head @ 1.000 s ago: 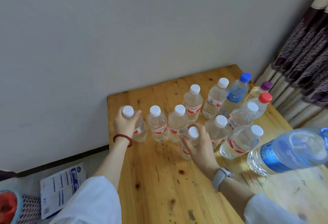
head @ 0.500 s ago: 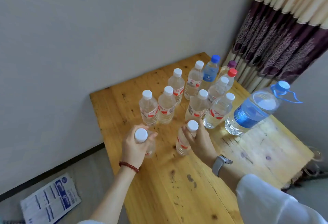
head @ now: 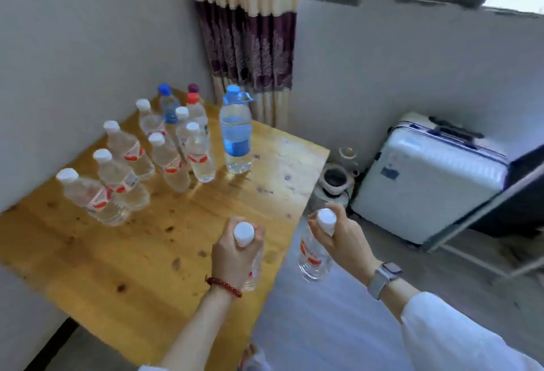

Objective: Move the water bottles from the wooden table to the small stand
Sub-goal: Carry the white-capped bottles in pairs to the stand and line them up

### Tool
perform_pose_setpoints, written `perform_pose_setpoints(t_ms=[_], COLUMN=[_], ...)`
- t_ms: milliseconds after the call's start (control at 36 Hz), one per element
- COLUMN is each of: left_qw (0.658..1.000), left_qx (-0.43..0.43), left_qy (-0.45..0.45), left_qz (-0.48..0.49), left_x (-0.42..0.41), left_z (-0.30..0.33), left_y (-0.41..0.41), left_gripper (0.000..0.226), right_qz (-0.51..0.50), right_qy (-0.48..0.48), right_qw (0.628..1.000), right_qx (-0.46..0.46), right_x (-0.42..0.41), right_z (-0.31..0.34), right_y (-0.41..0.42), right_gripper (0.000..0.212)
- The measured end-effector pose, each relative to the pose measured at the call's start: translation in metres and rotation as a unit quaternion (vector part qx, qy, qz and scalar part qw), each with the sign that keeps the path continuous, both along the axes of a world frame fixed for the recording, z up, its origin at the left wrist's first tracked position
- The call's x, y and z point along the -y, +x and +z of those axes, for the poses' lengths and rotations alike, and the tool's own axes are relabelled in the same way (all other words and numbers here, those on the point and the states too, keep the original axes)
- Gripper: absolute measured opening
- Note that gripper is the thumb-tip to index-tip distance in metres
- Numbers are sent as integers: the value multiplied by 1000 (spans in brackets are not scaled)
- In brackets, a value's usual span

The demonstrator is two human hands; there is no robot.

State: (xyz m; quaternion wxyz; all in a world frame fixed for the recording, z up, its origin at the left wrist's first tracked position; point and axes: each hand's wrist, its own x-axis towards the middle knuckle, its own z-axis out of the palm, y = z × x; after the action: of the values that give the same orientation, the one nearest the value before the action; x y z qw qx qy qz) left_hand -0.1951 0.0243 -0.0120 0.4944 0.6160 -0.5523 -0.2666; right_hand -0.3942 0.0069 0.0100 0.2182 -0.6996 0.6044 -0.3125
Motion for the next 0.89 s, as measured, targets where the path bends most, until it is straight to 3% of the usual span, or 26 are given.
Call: perform_pose_setpoints(t_ms=[139,222,389,500,583,667,750,889], left_qw=[993,983,953,929,905,875,848,805], left_qx=[20,16,-3,16,46,61,71,80], left_qy=[-6,-8,-9,-12,-2,17,30,41], left_qz=[-116,-185,-303,-369,-423,-480,-525,-587], left_x=[-13,-37,-96,-140,-170,-199,-232,-292], left_z=[13,18,16,13,10,6,1,-9], left_y=[-127,-210,-372,-473,-547,-624,-702,-838], left_gripper=[22,34,20,24,39,29,30,25], right_qz=[-126,-184,-295,-378,-434,-494,-558,-631], right_qy=[-12,-10,11,45,58,65,92,128], right_qw=[992,983,955,925,899,867,825,765], right_qx=[0,-14,-30,-19,4,13,23,23], right_x=[-63,-110,-216,-290,-342,-390,-434,-506], right_z=[1,-3,-10,-14,-15,-18,-22,-27], right_y=[-125,-203,-345,-426,-482,-536,-592,-696], right_gripper=[63,61,64,64,62,61,44,43])
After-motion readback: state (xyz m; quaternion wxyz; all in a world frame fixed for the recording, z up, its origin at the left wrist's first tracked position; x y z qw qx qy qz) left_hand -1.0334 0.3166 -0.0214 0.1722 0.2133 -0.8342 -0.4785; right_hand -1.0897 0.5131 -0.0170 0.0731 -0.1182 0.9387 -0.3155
